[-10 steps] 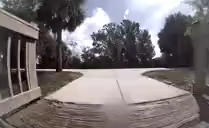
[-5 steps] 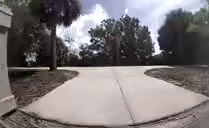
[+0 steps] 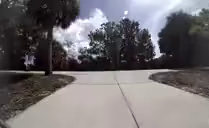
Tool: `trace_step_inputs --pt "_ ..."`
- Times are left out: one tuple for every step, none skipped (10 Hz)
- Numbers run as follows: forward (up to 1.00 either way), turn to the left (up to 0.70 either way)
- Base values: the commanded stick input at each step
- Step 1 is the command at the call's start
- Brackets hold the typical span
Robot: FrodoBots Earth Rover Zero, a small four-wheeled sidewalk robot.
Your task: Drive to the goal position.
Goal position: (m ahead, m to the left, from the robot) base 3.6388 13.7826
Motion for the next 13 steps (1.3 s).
trace_step_inputs --pt "0.85 0.0" --pt "0.85 0.0" --pt "0.85 0.0" --pt "0.85 0.0" --pt "0.85 0.0" --pt "0.85 0.0" --pt "0.85 0.0" --pt "0.85 0.0" --pt "0.85 0.0" --pt "0.85 0.0" --pt "0.85 0.0" --pt "0.85 0.0" --pt "0.85 0.0"
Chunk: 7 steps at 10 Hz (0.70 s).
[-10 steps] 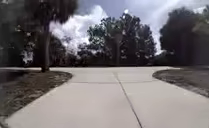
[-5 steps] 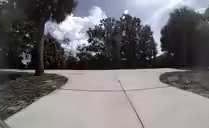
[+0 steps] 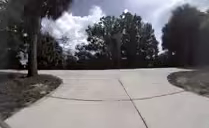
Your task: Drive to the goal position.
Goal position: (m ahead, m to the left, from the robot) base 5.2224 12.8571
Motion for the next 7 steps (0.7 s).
trace_step_inputs --pt "0.85 0.0" --pt "0.85 0.0" --pt "0.85 0.0" --pt "0.85 0.0" --pt "0.85 0.0" --pt "0.85 0.0" --pt "0.85 0.0"
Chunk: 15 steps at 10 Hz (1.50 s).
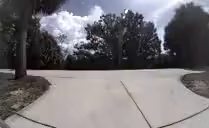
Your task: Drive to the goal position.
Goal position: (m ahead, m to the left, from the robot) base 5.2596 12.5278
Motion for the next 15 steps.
trace_step_inputs --pt "0.85 0.0" --pt "0.85 0.0" --pt "0.85 0.0" --pt "0.85 0.0" --pt "0.85 0.0" --pt "0.85 0.0" --pt "0.85 0.1" --pt "0.85 0.34" --pt "0.85 0.34" --pt "0.85 0.34" --pt "0.85 0.34" --pt "0.85 0.34" --pt "0.85 0.34" --pt "0.85 0.16" --pt "0.85 0.0"
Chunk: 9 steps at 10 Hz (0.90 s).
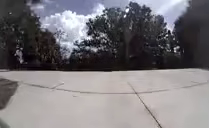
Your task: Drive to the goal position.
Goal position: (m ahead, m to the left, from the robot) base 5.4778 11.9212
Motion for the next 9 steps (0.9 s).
trace_step_inputs --pt "0.85 0.0" --pt "0.85 0.0" --pt "0.85 0.0" --pt "0.85 0.03" --pt "0.85 0.15" --pt "0.85 0.29" --pt "0.85 0.34" --pt "0.85 0.26" --pt "0.85 0.05"
